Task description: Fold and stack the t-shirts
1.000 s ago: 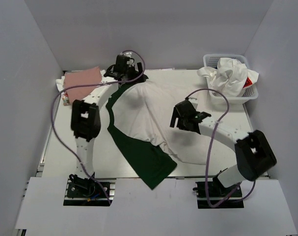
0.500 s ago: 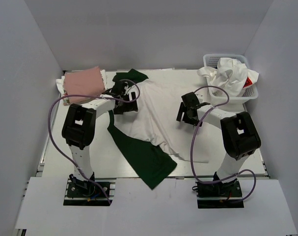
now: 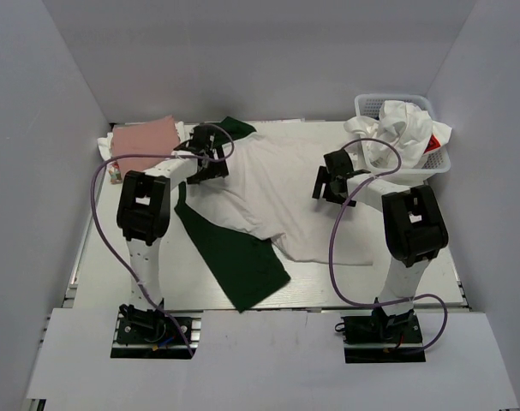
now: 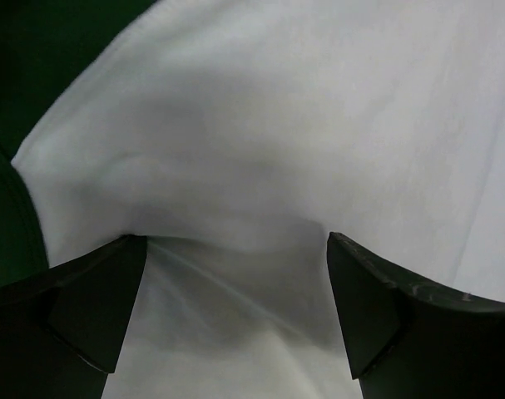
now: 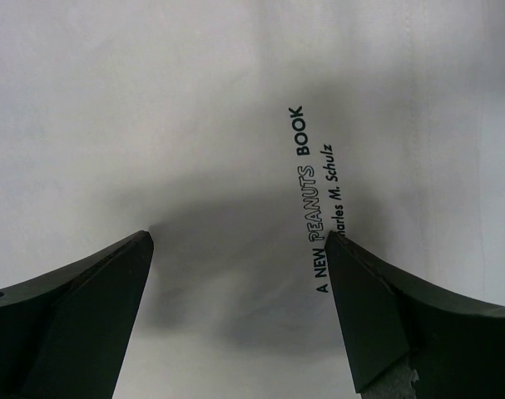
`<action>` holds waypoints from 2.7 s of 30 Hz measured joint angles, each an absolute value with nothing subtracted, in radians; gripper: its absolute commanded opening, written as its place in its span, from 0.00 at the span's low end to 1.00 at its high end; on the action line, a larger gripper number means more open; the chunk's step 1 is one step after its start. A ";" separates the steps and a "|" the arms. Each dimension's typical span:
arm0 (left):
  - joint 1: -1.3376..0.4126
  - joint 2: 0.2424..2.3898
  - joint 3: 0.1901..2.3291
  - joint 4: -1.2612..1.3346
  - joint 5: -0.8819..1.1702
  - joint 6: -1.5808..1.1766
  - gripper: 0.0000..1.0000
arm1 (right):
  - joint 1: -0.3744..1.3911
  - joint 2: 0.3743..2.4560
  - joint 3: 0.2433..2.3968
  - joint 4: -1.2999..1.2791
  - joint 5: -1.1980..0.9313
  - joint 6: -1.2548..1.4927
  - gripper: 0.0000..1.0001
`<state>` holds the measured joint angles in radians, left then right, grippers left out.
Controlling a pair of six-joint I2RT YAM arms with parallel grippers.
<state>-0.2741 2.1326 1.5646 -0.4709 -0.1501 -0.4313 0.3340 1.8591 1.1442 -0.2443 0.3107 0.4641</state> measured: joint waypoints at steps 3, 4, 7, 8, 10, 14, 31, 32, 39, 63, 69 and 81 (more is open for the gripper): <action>-0.221 2.216 1.695 -0.479 -0.145 -0.388 1.00 | 0.338 1.861 1.144 -0.221 0.295 0.432 0.90; -0.208 2.246 1.745 -0.492 -0.139 -0.373 1.00 | 0.340 1.861 1.141 -0.210 0.287 0.424 0.90; -0.186 2.310 1.849 -0.498 -0.107 -0.313 1.00 | 0.350 1.861 1.135 -0.179 0.278 0.397 0.90; -0.185 2.313 1.855 -0.501 -0.094 -0.292 1.00 | 0.355 1.861 1.135 -0.174 0.276 0.385 0.90; -0.191 2.299 1.837 -0.505 -0.064 -0.262 1.00 | 0.362 1.860 1.135 -0.174 0.278 0.367 0.90; -0.210 2.161 1.655 -0.518 -0.018 -0.269 1.00 | 0.369 1.827 1.135 -0.176 0.277 0.345 0.90; -0.302 1.195 0.673 -0.749 0.182 -0.652 0.97 | 0.409 1.315 0.754 -0.258 0.271 0.586 0.90; -0.316 1.181 0.643 -0.752 0.209 -0.661 0.95 | 0.408 1.296 0.735 -0.278 0.280 0.599 0.90; -0.426 1.137 0.495 -0.721 0.356 -0.752 0.86 | 0.392 1.196 0.667 -0.377 0.335 0.670 0.90; -0.567 1.180 0.467 -0.756 0.426 -0.805 0.00 | 0.339 1.142 0.509 -0.483 0.222 0.734 0.00; -0.575 1.061 0.470 -0.931 0.442 -0.789 0.00 | 0.318 1.040 0.506 -0.620 0.249 0.757 0.00; -0.570 1.052 0.709 -0.861 0.516 -0.727 0.00 | 0.315 0.978 0.557 -0.698 0.253 0.737 0.00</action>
<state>-0.5705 1.0523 0.7086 -0.8612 0.5159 -0.7273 0.3145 0.9775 0.5568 -0.6979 0.2531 0.7372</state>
